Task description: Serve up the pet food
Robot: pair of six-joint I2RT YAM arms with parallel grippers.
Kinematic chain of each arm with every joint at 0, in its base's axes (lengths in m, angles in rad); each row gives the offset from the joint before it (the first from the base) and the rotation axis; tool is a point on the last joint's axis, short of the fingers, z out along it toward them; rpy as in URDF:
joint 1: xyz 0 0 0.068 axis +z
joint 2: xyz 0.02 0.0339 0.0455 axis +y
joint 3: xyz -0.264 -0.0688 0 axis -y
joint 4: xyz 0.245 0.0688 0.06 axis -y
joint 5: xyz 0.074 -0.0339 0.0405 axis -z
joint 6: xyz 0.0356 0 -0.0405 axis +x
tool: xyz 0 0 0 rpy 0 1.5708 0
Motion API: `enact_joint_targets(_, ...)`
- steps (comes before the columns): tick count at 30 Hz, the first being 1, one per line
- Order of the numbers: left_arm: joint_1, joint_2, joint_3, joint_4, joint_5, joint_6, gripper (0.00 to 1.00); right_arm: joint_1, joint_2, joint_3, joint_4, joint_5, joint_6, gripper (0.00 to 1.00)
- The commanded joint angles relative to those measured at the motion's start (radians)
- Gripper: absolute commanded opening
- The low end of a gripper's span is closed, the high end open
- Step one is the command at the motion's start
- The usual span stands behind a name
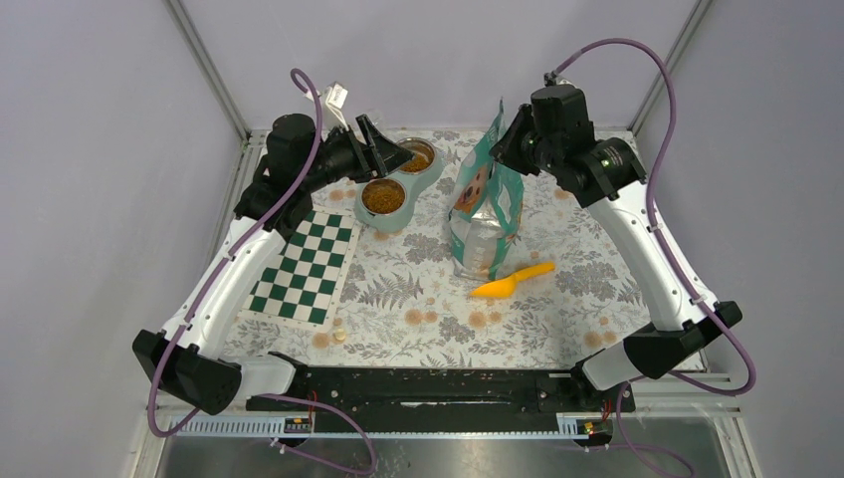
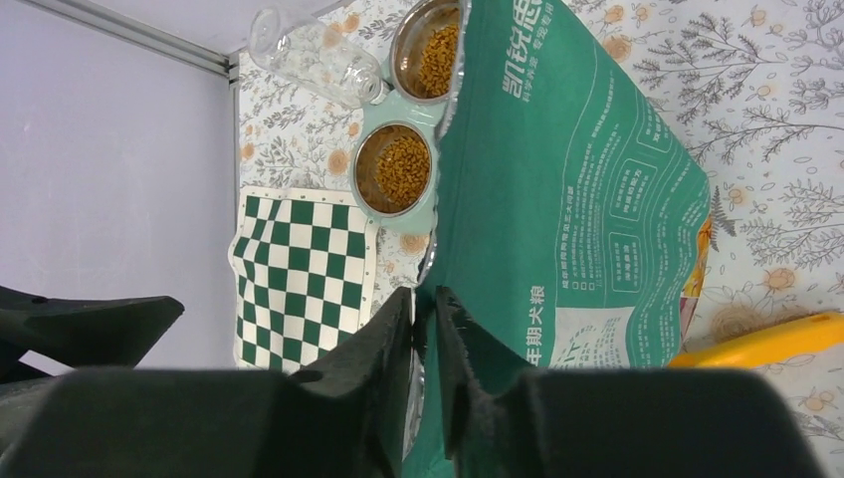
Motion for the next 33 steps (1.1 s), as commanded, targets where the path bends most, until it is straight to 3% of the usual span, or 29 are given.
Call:
enact_joint_targets(1, -0.004, -0.002, 0.043, 0.028, -0.010, 0.021, 0.61, 0.001, -0.018, -0.009, 0.034, 0.031, 0.010, 0.19)
enact_joint_targets(4, -0.004, -0.003, 0.041, 0.025, -0.011, 0.022, 0.62, 0.000, -0.021, -0.013, 0.033, 0.030, 0.015, 0.18)
enact_joint_targets(11, -0.004, -0.002, 0.041, 0.023, -0.011, 0.024, 0.61, -0.002, -0.045, -0.007, 0.034, 0.046, 0.018, 0.35)
enact_joint_targets(18, -0.004, -0.003, 0.041, 0.022, -0.010, 0.028, 0.61, -0.012, -0.067, -0.010, 0.046, 0.058, 0.011, 0.36)
enact_joint_targets(33, -0.004, 0.004, 0.050, 0.008, -0.011, 0.044, 0.61, -0.015, -0.031, -0.027, 0.045, 0.057, 0.017, 0.14)
